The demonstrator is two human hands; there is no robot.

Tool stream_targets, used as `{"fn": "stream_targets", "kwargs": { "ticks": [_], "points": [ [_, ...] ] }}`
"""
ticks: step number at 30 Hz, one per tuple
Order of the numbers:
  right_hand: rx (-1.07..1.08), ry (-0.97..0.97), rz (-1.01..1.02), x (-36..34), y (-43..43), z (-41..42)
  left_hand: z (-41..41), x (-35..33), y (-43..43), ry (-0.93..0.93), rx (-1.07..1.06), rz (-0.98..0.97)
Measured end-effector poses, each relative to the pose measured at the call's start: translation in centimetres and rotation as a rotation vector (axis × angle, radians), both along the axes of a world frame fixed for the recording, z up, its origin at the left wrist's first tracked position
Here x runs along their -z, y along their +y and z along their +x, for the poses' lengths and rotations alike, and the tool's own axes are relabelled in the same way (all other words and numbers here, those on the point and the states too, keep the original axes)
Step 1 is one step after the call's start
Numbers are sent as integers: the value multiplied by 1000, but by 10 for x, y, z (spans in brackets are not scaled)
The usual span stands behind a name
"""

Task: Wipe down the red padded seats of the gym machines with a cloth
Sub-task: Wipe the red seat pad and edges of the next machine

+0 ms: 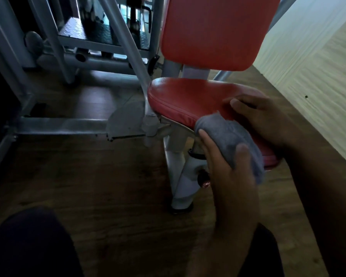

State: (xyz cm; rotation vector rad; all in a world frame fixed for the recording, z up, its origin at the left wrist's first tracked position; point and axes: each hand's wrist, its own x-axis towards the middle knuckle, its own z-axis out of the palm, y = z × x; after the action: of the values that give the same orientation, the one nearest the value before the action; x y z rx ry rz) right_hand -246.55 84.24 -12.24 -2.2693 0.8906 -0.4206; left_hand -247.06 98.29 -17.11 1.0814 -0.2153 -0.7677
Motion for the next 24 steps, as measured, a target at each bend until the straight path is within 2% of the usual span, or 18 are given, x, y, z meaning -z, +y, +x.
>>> {"fn": "stream_targets", "kwargs": {
  "ticks": [2,7,10,12,14,19,21,24],
  "points": [
    [-22,19,-13,0,1,1,9,-4,-2,65,17,9],
    [-47,43,-67,-1,5,4,4,-6,3,83,83,32],
    [-61,100,-143,-1,7,5,15,-4,-6,132,-18,-9],
    [-35,120,-171,-1,7,6,2,-2,0,81,4,2],
    [-29,143,-208,-2,7,7,-4,0,4,108,56,-26],
    [-52,195,-298,-3,5,8,11,8,-8,23,-38,-65],
    [-43,206,-296,-3,6,9,-6,6,5,-25,27,-5],
    [-46,204,-282,-2,7,9,-8,10,3,-49,10,-40]
  ]
}}
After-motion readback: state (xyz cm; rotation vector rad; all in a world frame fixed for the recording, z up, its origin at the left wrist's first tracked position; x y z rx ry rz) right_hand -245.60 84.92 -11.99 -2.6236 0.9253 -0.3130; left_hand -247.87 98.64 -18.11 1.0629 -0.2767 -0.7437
